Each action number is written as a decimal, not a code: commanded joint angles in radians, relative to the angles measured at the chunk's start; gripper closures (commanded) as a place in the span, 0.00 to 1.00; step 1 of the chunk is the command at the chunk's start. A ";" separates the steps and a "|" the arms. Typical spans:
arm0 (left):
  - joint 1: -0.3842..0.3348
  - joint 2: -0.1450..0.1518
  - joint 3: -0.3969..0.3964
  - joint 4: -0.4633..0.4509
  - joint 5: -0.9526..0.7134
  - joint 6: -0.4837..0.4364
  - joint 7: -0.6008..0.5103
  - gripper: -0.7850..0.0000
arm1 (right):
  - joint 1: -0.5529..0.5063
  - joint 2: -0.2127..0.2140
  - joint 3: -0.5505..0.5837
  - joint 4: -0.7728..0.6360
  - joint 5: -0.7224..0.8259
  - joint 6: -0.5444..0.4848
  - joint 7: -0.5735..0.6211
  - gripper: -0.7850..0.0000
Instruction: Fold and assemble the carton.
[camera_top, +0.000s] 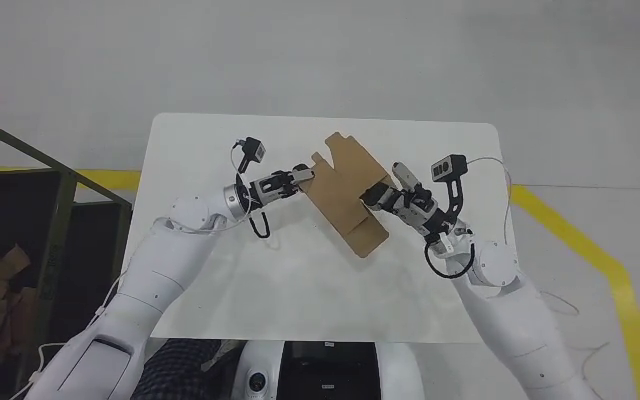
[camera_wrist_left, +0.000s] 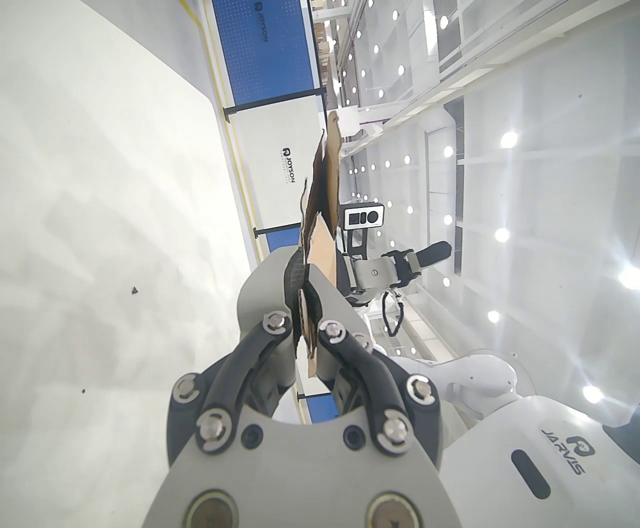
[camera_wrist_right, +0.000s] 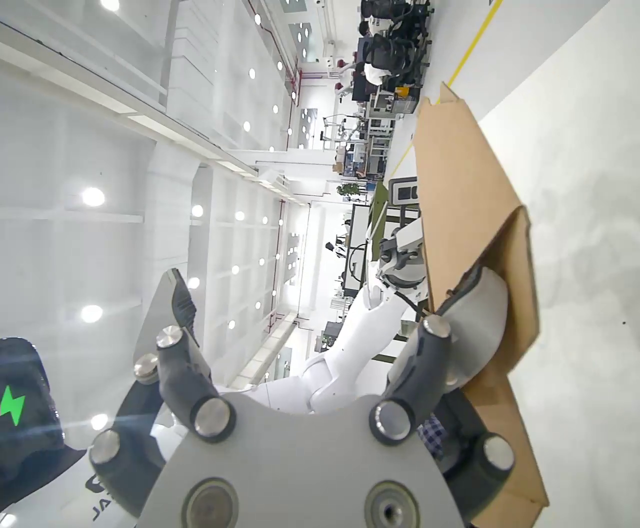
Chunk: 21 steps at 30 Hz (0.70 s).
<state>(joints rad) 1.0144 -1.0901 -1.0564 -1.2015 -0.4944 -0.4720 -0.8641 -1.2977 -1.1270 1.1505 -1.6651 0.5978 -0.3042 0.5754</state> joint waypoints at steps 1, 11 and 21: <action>0.000 -0.003 0.001 0.003 -0.001 -0.002 0.007 1.00 | -0.002 -0.001 0.003 -0.002 0.016 -0.001 0.015 0.00; -0.006 -0.013 0.000 0.016 0.017 -0.016 0.030 1.00 | 0.000 -0.008 0.009 -0.004 0.000 -0.018 0.038 0.00; 0.006 -0.015 -0.018 0.003 0.000 -0.009 0.010 1.00 | -0.004 -0.006 0.038 -0.003 -0.125 -0.026 0.013 0.00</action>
<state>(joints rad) 1.0194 -1.1047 -1.0733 -1.1973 -0.4933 -0.4818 -0.8523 -1.3014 -1.1321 1.1893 -1.6679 0.4725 -0.3305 0.5882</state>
